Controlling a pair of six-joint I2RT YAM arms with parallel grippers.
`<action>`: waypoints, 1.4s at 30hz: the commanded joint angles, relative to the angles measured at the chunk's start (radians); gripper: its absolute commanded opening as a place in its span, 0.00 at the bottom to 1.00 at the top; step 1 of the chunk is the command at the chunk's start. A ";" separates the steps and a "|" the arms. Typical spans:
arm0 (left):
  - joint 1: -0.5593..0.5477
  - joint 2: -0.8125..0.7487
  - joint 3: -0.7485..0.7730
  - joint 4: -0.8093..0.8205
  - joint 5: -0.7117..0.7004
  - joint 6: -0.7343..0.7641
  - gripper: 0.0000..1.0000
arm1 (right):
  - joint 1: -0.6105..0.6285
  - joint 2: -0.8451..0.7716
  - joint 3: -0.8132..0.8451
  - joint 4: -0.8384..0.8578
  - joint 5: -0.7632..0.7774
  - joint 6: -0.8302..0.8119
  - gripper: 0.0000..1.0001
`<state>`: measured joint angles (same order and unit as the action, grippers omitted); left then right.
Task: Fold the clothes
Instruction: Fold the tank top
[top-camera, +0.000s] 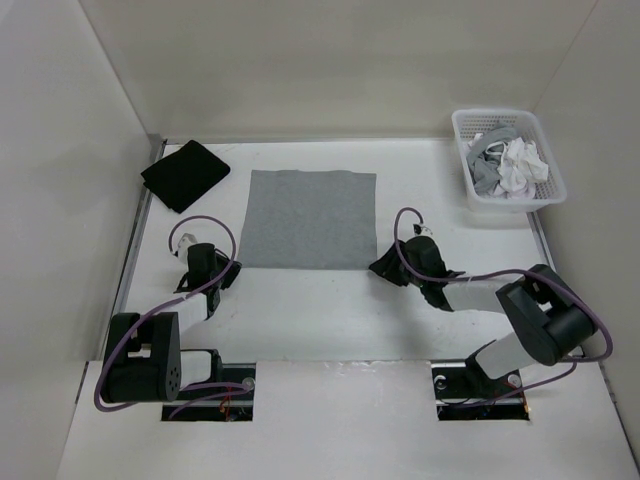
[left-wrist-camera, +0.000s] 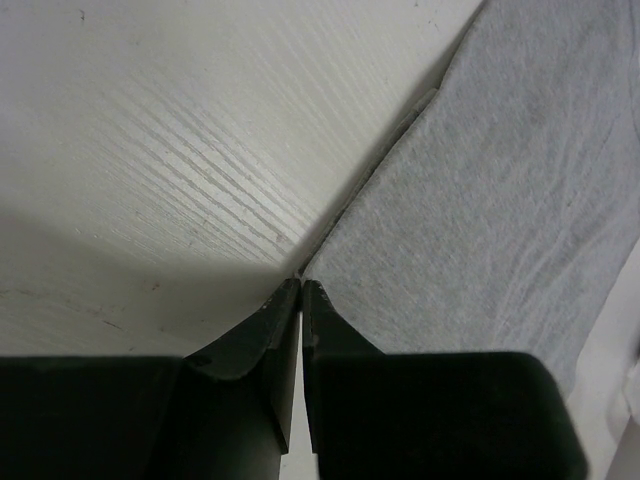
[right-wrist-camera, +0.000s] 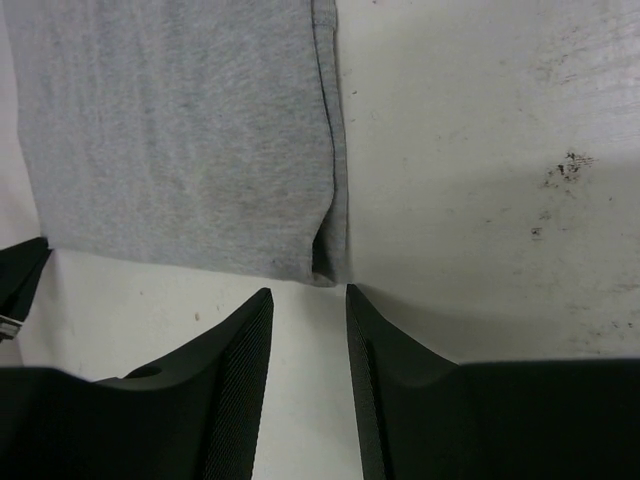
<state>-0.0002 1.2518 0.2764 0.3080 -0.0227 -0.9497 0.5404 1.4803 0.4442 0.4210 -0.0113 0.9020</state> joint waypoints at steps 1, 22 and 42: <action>-0.002 0.006 0.000 0.029 0.006 0.017 0.03 | -0.020 0.020 0.005 0.081 -0.018 0.035 0.38; -0.025 -0.288 0.038 -0.085 0.101 -0.043 0.00 | 0.060 -0.281 -0.001 -0.104 0.169 -0.066 0.01; -0.182 -0.752 0.460 -0.577 -0.074 0.043 0.00 | 0.475 -0.873 0.502 -0.866 0.694 -0.325 0.02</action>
<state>-0.1791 0.4107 0.7803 -0.2722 -0.0639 -0.9085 1.1072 0.5213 0.9520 -0.4282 0.6647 0.6693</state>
